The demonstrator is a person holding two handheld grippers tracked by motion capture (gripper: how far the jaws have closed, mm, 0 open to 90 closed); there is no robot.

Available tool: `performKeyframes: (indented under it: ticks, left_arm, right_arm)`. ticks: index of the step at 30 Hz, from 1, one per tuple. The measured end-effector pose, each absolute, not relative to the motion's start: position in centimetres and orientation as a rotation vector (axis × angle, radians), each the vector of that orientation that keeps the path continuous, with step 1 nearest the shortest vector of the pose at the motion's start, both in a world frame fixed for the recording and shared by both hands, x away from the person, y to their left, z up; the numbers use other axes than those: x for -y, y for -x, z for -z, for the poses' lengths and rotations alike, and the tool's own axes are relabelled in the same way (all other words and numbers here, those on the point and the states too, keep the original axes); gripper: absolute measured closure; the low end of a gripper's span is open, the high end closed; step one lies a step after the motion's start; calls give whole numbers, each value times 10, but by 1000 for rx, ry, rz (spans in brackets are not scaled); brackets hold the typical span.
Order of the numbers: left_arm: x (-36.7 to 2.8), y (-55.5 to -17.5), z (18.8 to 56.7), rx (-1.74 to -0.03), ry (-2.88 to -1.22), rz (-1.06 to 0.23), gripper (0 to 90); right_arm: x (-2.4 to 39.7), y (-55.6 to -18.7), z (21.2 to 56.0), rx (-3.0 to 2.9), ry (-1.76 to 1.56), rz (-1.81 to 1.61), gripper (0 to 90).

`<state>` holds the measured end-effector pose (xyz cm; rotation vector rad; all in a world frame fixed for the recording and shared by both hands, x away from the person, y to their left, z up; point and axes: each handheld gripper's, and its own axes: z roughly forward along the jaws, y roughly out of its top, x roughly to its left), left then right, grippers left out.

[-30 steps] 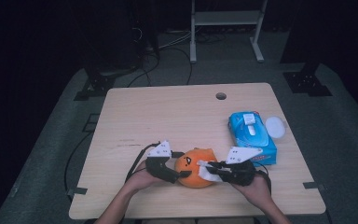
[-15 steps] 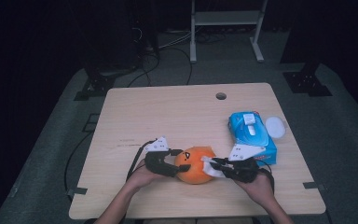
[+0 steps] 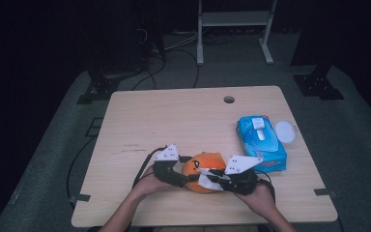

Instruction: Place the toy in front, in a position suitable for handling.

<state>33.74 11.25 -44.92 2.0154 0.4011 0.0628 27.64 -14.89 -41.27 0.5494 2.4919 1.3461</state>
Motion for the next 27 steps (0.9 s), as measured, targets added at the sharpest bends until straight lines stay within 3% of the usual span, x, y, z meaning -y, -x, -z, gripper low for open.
performKeyframes:
  ticks: [8,13,23,27]
  left_arm:
    - [-124,-345,453,-422,-2009,-13,263]
    - [-120,-342,446,-455,-1996,15,105]
    - [-111,-337,449,-406,-2019,-28,221]
    - [-115,-339,451,-408,-2013,-19,232]
  right_arm:
    - [188,-294,416,-2427,-751,-1356,785]
    - [185,-291,419,-2456,-730,-1341,785]
    - [152,-271,413,-2497,-553,-1360,780]
    - [163,-279,412,-2461,-612,-1357,783]
